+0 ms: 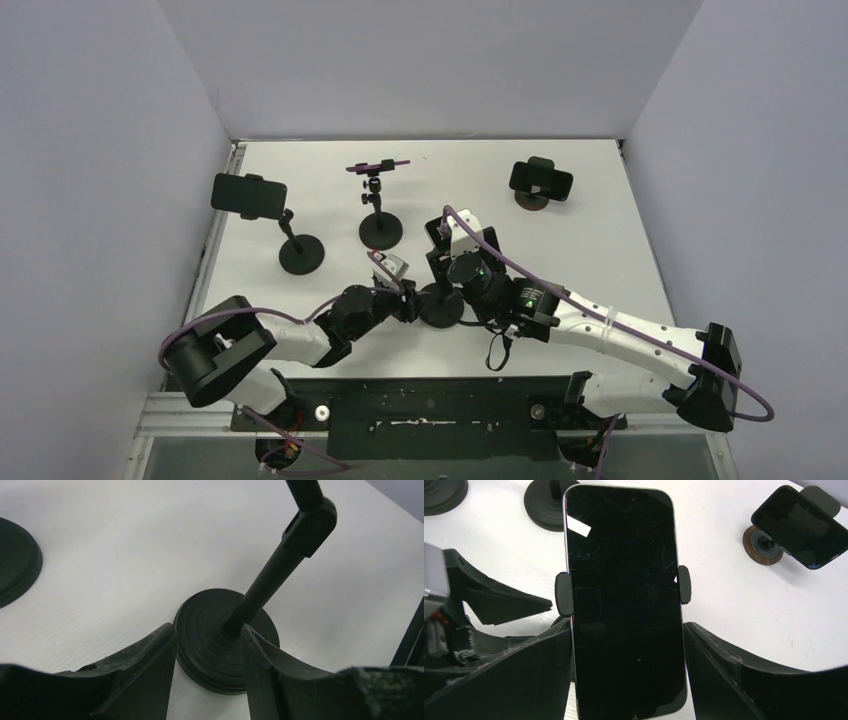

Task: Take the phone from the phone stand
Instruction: Place the phone stand with the phone at the center of the board.

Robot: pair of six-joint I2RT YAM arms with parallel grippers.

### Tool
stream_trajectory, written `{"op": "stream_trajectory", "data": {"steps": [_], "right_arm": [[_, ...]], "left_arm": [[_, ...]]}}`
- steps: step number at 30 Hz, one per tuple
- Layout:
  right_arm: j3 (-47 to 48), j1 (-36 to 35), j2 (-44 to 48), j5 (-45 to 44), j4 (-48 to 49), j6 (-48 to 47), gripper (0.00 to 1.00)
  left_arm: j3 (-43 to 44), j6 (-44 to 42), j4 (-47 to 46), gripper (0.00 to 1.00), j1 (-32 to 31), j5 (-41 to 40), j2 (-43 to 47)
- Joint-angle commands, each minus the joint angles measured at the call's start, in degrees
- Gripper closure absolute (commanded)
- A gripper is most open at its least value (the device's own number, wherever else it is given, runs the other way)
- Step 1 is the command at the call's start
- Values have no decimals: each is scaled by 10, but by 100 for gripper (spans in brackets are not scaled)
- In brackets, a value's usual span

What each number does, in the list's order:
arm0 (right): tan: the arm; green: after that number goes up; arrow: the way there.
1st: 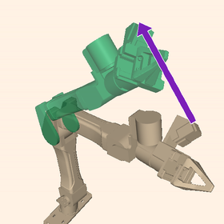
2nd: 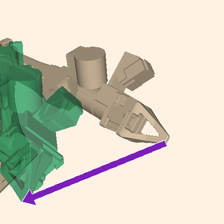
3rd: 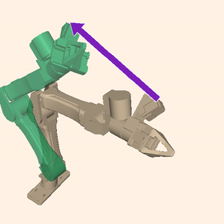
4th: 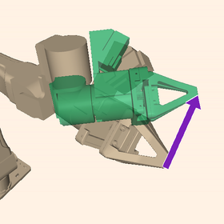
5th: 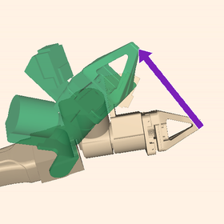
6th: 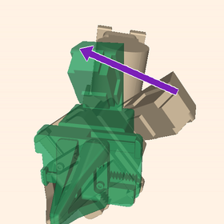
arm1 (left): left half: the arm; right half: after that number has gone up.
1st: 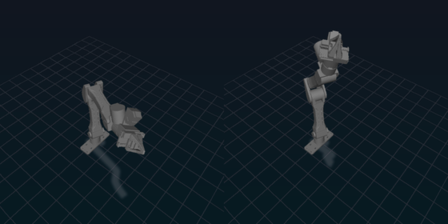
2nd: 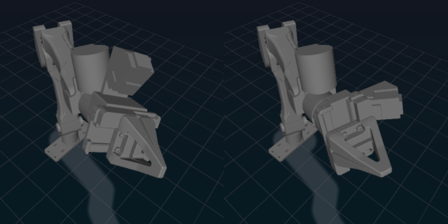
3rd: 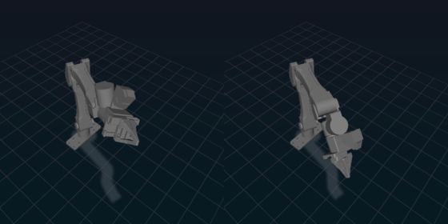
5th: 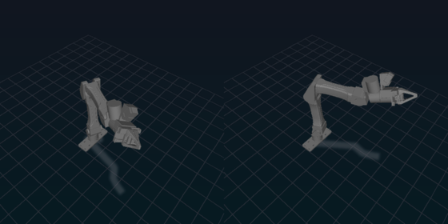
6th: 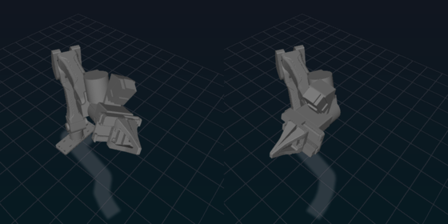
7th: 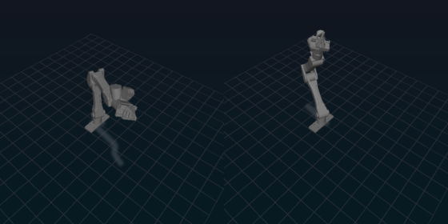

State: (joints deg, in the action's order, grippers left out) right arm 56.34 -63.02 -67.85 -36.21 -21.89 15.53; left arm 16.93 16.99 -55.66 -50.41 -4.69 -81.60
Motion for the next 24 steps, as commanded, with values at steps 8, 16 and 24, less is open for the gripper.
{"op": "stream_trajectory", "data": {"steps": [8,16,24], "right_arm": [[-1,-11,29,-19,61,33,64],[-17,-14,34,-10,61,64,65],[-44,-17,61,-3,74,107,66]], "left_arm": [[25,9,-117,71,-37,-31,-86],[17,30,-191,80,-47,-68,-176],[28,40,-215,90,-47,-92,-247]]}}
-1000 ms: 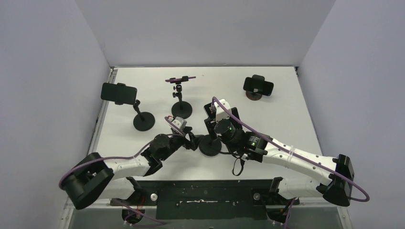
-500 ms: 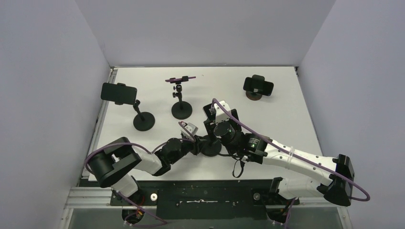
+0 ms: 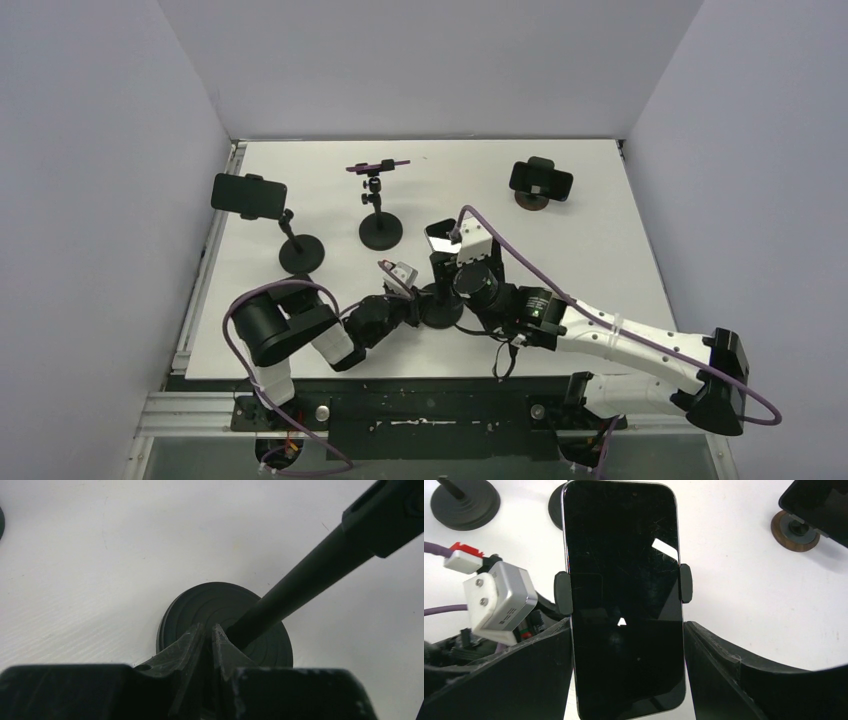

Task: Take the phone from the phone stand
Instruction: Place the phone stand with the phone at the center of the board.

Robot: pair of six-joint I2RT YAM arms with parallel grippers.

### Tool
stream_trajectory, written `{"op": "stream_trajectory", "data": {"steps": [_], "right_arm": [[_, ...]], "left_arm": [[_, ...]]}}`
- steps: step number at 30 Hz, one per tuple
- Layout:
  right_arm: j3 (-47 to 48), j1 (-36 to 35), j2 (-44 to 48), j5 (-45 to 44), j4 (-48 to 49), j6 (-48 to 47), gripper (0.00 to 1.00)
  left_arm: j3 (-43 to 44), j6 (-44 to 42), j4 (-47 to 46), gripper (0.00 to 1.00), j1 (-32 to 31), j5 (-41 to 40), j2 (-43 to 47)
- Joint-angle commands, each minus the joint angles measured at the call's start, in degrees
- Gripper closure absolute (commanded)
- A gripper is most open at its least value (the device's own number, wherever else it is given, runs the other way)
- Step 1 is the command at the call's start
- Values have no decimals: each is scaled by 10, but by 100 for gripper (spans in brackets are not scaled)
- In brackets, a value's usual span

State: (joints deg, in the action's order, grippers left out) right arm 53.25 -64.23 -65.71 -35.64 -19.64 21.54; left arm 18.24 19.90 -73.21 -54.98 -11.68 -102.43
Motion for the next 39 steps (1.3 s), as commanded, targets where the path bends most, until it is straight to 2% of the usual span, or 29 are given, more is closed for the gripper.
{"op": "stream_trajectory", "data": {"steps": [1,11,17,20,27,34,39], "right_arm": [[-18,-5,43,-5,55,55,66],[-62,-5,72,19,99,113,67],[-47,-10,61,5,65,97,66],[-39,-23,49,-19,54,73,66],[-32,-94,6,-144,52,12,67],[-85,-117,10,-183,128,-33,67],[-98,-119,9,-192,139,-42,66]], "left_arm": [[15,14,-45,91,-1,-23,-48],[20,19,-83,96,-1,-39,-109],[15,19,-88,96,-1,-50,-114],[15,20,-83,96,-1,-47,-108],[24,21,-74,97,-1,-33,-110],[25,19,-71,97,-2,-30,-111],[26,18,-67,98,-3,-31,-110]]}}
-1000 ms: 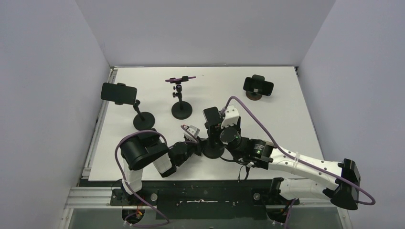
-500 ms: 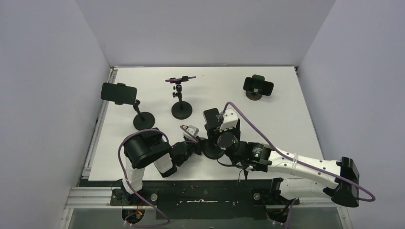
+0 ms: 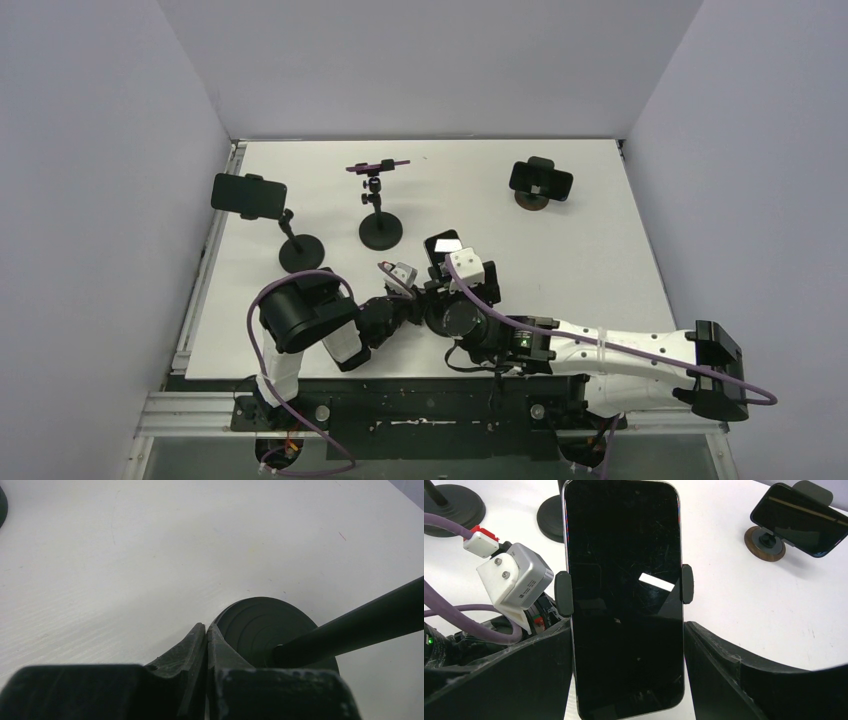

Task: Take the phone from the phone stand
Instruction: Place the phone stand with the phone at the center of the board.

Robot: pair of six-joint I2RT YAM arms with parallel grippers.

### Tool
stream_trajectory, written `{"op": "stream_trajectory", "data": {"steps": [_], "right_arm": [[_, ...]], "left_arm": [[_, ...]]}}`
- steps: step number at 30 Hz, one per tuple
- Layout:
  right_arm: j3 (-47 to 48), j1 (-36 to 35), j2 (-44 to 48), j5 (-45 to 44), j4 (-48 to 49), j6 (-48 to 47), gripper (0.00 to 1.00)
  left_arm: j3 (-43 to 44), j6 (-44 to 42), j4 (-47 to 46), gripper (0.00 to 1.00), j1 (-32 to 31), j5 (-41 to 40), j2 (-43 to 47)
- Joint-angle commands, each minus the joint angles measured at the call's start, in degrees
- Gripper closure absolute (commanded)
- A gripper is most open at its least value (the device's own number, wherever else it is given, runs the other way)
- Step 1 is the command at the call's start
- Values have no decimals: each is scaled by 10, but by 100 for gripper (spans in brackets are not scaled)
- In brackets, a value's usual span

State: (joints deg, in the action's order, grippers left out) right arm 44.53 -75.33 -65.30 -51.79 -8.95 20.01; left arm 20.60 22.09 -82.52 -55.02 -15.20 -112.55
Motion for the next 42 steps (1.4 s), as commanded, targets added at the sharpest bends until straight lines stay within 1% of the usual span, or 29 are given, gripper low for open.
{"op": "stream_trajectory", "data": {"steps": [1,3,4,5,6,7,8,10,15,20,21,28,32,36,39,42], "right_arm": [[-13,-9,7,-29,34,-27,66],[-14,-10,13,-22,36,-28,63],[-14,-10,16,-17,36,-28,60],[-14,-10,20,-12,33,-27,55],[-12,-10,24,-2,32,-25,47],[-10,-10,28,7,25,-22,36],[-8,-10,30,16,21,-20,29],[-2,-12,33,27,11,-14,21],[9,-23,41,39,2,-10,12],[31,-30,49,57,-21,-2,4],[35,-31,52,61,-29,0,1],[62,-32,69,83,-77,25,0],[59,-32,84,84,-95,38,0],[54,-32,102,67,-118,56,0],[55,-32,130,57,-114,54,0],[75,-32,148,53,-110,41,0]], "left_arm": [[3,-4,28,98,-3,4,-8],[4,-5,32,98,-3,3,-5],[5,-6,35,97,-3,3,-4],[6,-6,38,96,-3,3,-2],[6,-6,40,94,-3,2,1],[7,-6,42,93,-3,2,2],[7,-6,43,91,-3,2,4],[7,-7,45,88,-3,0,8],[7,-10,50,84,-3,-1,17],[5,-12,58,78,-3,-6,31],[5,-12,60,77,-3,-7,35],[6,-11,68,66,-3,-15,48],[4,-9,68,63,-3,-18,50],[0,-9,69,60,-3,-23,58],[-8,-10,87,56,-3,-39,87],[-14,-17,129,49,-3,-69,148]]}}
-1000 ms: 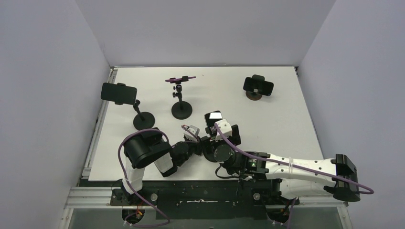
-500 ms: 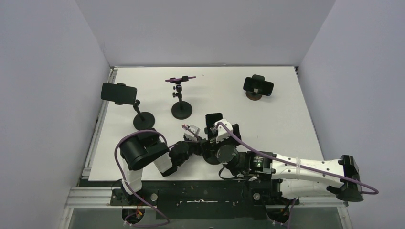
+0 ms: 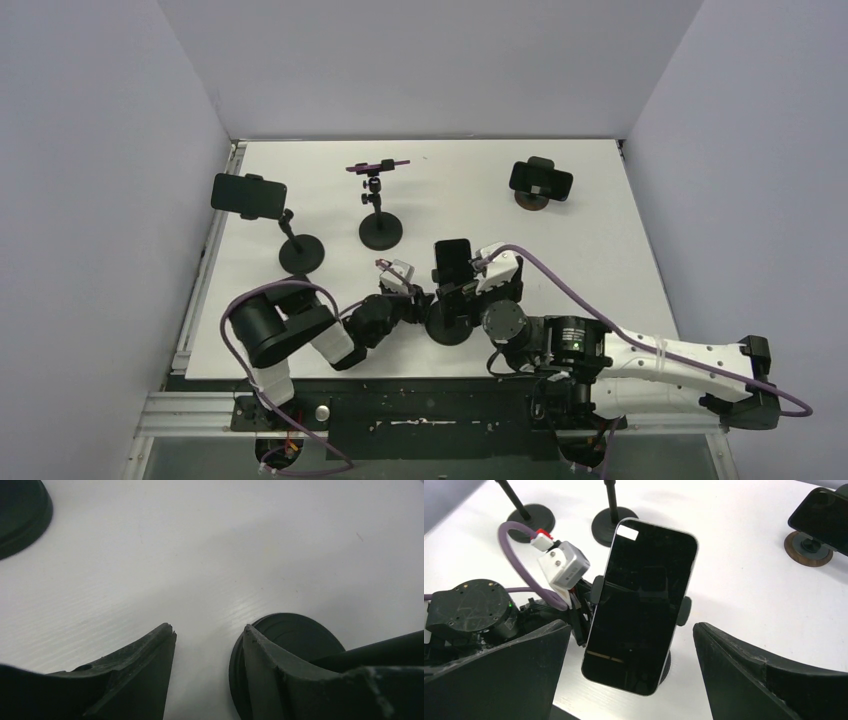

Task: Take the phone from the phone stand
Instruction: Place the phone stand with the phone at the center of the board, then remove the phone from the phone stand.

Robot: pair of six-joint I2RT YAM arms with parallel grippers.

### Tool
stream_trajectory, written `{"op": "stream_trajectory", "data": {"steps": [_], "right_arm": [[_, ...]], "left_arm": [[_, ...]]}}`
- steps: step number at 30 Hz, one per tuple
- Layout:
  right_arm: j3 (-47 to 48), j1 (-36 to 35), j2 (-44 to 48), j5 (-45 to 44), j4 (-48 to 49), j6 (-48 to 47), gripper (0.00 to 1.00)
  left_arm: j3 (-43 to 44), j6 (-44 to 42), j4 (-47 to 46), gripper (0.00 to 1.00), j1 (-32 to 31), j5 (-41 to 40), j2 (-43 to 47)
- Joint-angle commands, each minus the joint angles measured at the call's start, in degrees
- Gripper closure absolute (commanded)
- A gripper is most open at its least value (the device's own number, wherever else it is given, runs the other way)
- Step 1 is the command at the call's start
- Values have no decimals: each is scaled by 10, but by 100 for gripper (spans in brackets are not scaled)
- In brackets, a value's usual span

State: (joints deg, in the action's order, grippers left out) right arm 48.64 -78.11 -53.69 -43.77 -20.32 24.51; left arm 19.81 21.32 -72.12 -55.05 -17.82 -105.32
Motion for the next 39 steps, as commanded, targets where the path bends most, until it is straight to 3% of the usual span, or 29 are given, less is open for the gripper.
{"op": "stream_trajectory", "data": {"steps": [1,11,16,17,18,19,24,28,31,35,39], "right_arm": [[44,-4,34,-32,0,-7,0],[125,-1,24,-118,-54,49,0],[111,4,54,-90,-4,-16,0],[102,5,60,-92,7,-22,0],[95,6,68,-96,17,-28,0],[88,8,74,-98,24,-32,0],[71,25,87,-54,53,-60,0],[101,46,52,-20,47,-81,0],[135,91,16,43,35,-87,0],[183,203,-36,183,38,-71,0],[188,331,-39,318,83,-39,1]], "left_arm": [[-6,-12,43,47,-2,-52,99],[32,-12,288,30,-4,-122,310],[75,15,449,23,-6,-134,410],[84,34,492,20,-6,-136,428],[92,51,529,5,-5,-139,445],[101,72,564,3,-5,-142,460],[137,124,696,3,-2,-142,524],[154,162,744,3,-1,-143,558],[154,139,732,3,-1,-91,584],[149,104,665,3,0,-23,614],[192,93,675,3,1,3,610]]}}
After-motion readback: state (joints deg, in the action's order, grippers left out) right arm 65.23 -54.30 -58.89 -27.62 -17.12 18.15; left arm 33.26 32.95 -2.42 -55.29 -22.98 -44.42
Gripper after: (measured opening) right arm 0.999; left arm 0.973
